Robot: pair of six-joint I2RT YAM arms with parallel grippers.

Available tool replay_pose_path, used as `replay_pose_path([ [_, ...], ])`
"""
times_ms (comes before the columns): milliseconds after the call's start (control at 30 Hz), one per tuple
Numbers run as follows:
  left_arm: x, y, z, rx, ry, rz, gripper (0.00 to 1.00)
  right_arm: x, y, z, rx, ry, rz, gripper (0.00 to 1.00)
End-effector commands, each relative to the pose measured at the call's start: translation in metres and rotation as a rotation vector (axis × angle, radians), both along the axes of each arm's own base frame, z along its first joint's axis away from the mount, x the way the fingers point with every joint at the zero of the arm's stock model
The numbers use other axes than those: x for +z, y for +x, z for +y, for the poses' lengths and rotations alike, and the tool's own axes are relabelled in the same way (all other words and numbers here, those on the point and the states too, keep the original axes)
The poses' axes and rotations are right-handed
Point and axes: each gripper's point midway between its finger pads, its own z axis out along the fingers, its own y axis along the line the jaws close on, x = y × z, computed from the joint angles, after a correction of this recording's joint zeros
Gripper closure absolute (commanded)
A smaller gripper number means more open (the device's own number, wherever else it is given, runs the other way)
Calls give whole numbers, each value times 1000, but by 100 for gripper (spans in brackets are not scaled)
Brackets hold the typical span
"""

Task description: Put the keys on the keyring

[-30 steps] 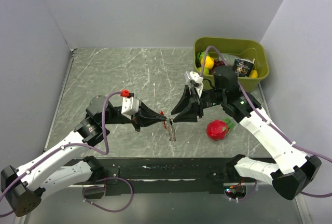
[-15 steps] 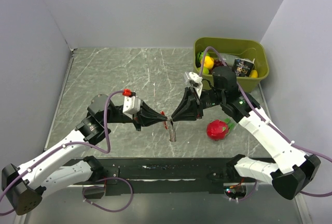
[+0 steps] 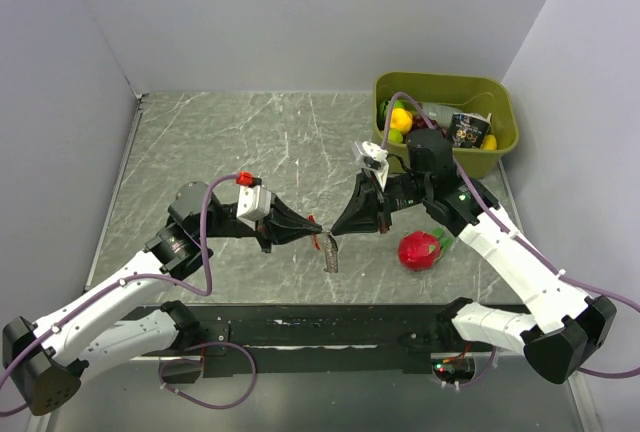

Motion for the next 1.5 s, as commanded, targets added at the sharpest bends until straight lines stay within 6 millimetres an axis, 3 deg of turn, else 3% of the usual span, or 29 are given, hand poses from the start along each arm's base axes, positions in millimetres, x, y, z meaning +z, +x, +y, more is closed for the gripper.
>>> replay_pose_path([
  [0,41,-8,6,0,-101,-100,99,-6,2,-1,-7,-4,-11,100],
  [367,49,-13,7,-23,-140,-104,99,-24,9,2,-21,-39,23,100],
  [500,47,-12,7,-20,-134,-95,99,-21,10,1,-33,-38,6,100],
  [600,44,-11,7,-12,-125,-94,99,-11,11,-1,-71,-23,-35,90],
  [633,43,-10,7,-10,-121,-92,99,-5,10,-3,-84,-3,-68,72],
  [700,40,-9,6,-5,-113,-87,99,1,13,-5,-128,9,-92,59],
  [733,40,-9,7,-3,-115,-89,99,9,11,-7,-143,36,-130,46],
  [833,39,-8,7,2,-115,-89,99,17,9,-10,-171,65,-154,34],
  [1100,38,-7,6,7,-117,-84,99,35,0,-8,-145,134,-140,33],
  [1467,39,-9,6,-3,-122,-83,99,29,4,6,-147,151,-71,43],
])
